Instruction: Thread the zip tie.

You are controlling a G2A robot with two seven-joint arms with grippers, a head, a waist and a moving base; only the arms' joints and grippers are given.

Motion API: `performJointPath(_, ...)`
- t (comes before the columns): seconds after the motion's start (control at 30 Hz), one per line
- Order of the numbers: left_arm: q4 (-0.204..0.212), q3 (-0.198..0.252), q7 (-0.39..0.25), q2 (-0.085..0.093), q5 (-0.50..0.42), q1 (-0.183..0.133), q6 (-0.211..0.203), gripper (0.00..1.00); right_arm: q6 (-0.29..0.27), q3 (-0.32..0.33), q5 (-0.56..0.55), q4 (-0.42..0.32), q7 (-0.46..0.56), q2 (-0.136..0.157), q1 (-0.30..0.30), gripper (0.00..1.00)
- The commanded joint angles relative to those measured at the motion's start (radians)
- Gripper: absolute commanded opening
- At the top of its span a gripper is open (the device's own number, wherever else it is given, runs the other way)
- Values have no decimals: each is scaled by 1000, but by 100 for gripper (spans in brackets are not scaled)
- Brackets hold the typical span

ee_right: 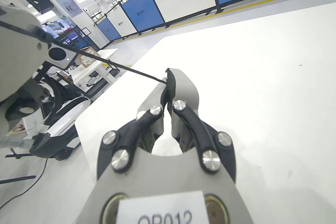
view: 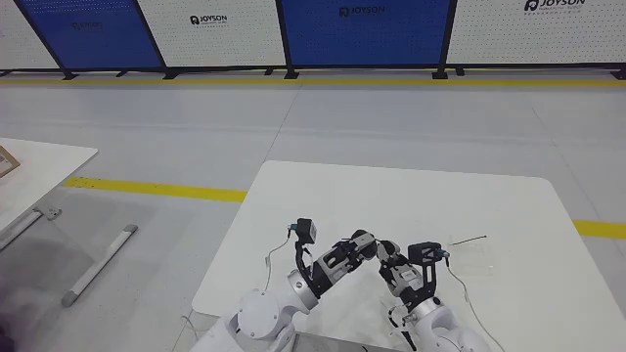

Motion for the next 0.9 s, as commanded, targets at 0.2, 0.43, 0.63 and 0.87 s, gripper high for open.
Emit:
performJointPath(0.2, 14, -6, 20, -1, -11, -9, 16, 0, -48, 3, 56, 13, 7, -1, 3, 100)
performJointPath(0.43, 52, -27, 57, -4, -55, -30, 31, 0, -188, 108, 154, -26, -107, 18, -84, 100)
performJointPath(0.63, 97, -55, 106, -5, -50, -36, 37, 0, -224, 200, 243, -135, -245, 47, -208, 100)
performJointPath(0.87, 136, -60, 263, -6, 146, -40, 53, 0, -224, 233, 343, -173, -302, 68, -249, 100)
